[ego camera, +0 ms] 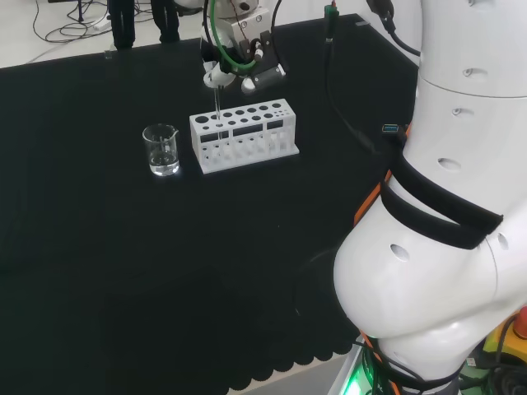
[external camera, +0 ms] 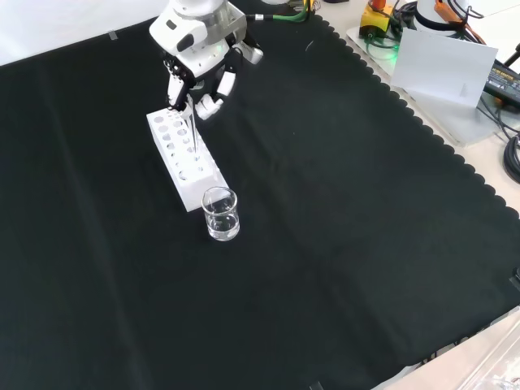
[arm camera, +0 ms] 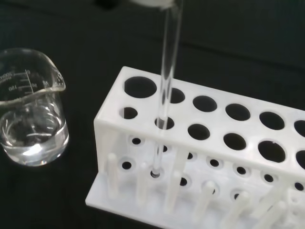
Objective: Take the glass rod from the white test tube rack.
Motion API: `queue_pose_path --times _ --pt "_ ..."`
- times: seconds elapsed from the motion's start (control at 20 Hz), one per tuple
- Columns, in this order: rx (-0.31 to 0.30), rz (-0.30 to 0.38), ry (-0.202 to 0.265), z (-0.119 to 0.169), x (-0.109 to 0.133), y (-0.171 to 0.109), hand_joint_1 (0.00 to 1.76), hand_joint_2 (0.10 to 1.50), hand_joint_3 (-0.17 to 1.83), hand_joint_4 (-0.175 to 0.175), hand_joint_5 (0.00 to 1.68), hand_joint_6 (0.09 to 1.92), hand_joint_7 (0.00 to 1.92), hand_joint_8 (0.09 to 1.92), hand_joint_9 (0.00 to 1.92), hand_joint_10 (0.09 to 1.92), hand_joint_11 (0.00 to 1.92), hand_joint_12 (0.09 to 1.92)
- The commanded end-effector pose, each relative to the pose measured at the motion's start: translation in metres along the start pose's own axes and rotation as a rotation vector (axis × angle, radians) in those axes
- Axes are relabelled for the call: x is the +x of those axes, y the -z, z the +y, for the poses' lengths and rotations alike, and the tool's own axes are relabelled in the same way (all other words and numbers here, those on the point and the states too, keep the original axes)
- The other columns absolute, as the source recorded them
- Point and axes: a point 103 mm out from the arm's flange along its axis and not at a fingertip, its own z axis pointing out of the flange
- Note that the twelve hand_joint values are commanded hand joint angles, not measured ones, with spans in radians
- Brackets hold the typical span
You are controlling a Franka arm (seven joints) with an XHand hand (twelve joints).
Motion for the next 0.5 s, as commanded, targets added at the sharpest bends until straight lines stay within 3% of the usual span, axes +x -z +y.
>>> queue_pose_path --times 0.05,0.25,0.5 --pt "-0.062 0.056 -0.016 0.004 0.001 0.006 1.23 1.04 0.12 -0.175 0.96 0.91 1.11 1.02 1.67 0.73 1.85 0.59" --pt "-0.126 0.074 -0.025 0.008 0.005 0.02 1.28 0.85 0.49 -0.175 0.99 0.87 1.12 1.13 1.62 0.85 1.71 0.6" --pt "-0.15 0.059 -0.031 0.006 0.013 0.039 1.3 0.74 0.66 -0.175 1.08 0.75 1.14 1.17 1.58 0.88 1.61 0.66"
